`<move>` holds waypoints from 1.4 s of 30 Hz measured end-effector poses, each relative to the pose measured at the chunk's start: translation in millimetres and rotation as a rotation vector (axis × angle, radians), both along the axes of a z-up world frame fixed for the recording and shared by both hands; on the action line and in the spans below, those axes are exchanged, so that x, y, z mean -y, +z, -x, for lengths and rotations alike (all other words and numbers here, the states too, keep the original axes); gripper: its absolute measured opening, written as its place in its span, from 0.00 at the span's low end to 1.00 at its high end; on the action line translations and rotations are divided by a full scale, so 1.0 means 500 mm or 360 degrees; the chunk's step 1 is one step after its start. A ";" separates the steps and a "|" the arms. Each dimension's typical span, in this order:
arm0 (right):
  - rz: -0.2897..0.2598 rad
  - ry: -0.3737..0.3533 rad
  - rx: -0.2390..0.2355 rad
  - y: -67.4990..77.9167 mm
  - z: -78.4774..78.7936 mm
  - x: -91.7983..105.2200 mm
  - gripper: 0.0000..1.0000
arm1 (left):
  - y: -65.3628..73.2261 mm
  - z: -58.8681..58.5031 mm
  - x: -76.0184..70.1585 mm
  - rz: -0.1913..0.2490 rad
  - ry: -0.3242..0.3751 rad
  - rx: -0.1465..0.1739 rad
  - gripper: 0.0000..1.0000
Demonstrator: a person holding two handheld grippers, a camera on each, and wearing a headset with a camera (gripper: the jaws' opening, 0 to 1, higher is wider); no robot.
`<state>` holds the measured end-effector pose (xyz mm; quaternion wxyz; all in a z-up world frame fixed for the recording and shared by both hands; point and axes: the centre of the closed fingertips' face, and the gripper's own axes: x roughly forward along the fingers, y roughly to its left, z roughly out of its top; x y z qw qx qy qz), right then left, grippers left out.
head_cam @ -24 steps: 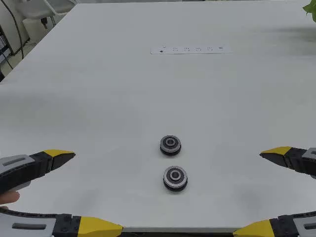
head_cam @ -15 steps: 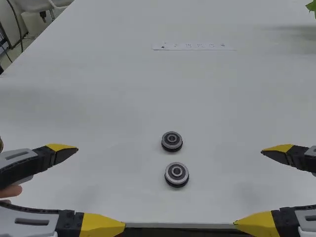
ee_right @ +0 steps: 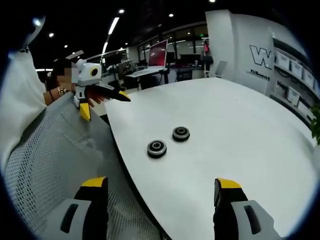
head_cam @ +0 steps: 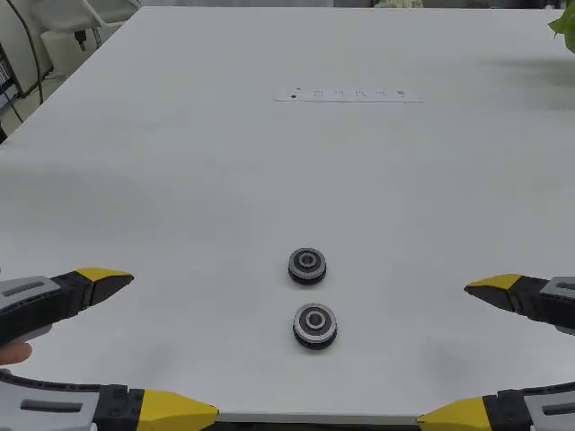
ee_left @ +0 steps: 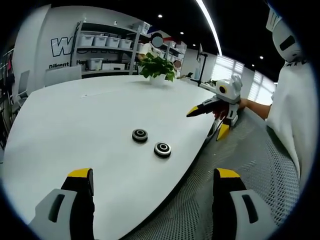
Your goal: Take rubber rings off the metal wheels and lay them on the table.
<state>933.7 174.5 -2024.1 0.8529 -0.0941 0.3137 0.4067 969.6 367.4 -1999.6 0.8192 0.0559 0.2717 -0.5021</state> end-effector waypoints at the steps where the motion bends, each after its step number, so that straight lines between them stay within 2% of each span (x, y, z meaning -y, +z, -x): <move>1: 0.0002 0.0004 0.0000 0.000 0.000 0.000 0.87 | 0.000 0.000 0.000 -0.0002 0.0002 0.0002 0.99; 9: 0.0004 0.0028 -0.0002 -0.001 0.003 -0.004 0.87 | -0.001 -0.001 -0.001 -0.0008 0.0007 0.0001 0.98; 17: -0.0006 -0.0002 0.0005 0.001 -0.001 0.000 0.87 | -0.001 0.003 0.003 0.0006 -0.0017 -0.0010 0.98; 21: -0.0011 -0.0028 0.0009 0.003 -0.005 0.006 0.86 | -0.006 0.007 0.004 -0.0026 -0.0044 -0.0007 0.98; 29: -0.0014 -0.0055 0.0019 0.005 -0.009 0.008 0.85 | -0.003 0.009 0.006 0.0002 -0.0059 -0.0018 0.97; 42: -0.0036 -0.0045 0.0014 0.006 -0.007 0.006 0.84 | 0.001 0.005 0.003 0.0005 -0.0037 0.0002 0.97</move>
